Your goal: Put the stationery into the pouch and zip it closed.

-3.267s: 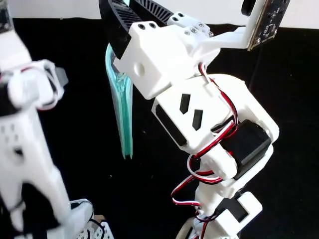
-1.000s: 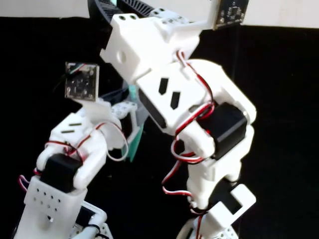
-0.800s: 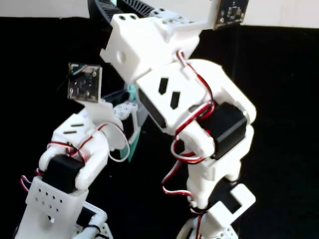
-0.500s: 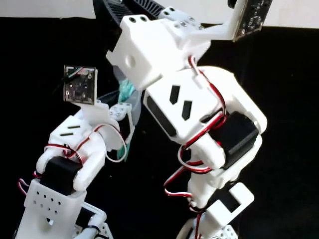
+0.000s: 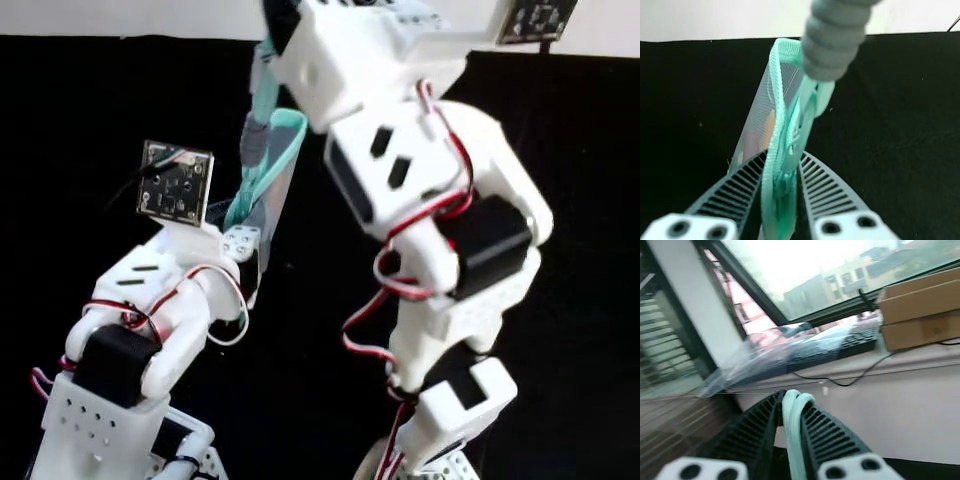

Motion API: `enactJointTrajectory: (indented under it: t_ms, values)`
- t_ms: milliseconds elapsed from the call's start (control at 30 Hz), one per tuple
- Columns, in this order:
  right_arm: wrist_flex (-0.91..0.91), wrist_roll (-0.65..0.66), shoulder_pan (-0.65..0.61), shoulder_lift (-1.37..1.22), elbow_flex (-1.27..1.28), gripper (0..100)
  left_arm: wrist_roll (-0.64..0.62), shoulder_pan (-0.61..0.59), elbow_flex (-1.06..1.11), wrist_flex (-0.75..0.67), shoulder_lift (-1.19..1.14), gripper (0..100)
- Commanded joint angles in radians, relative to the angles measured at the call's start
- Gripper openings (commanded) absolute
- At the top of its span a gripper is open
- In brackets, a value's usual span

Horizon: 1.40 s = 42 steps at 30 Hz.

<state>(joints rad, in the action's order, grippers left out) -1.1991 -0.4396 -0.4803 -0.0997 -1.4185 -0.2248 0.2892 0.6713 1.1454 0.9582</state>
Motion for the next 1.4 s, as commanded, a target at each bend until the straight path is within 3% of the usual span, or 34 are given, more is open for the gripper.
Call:
enactJointTrajectory:
  t_ms: [0,233,567,833,1200,1267,1367]
  values:
    - [0.035,-0.005,0.15,0.021,-0.05,0.5,0.006,0.004,0.025,0.115,-0.012,1]
    - [0.137,-0.005,0.401,-0.119,-0.05,0.5,0.006,0.004,0.021,0.219,-0.01,1]
    - [0.418,-0.005,0.558,-0.458,-0.051,0.5,0.005,0.002,0.021,0.252,-0.012,1]
    - [0.435,-0.005,0.648,-0.553,-0.059,0.5,0.0,-0.116,0.005,0.253,-0.012,1]
    - [0.429,-0.005,0.668,-0.553,-0.058,1.1,0.003,-0.171,-0.021,0.252,-0.013,1]
    - [0.378,-0.005,0.667,-0.549,-0.059,4.7,0.003,-0.171,-0.021,0.252,-0.013,1]
    - [0.239,-0.005,0.657,-0.547,-0.062,21.4,0.003,-0.171,-0.019,0.25,-0.013,1]
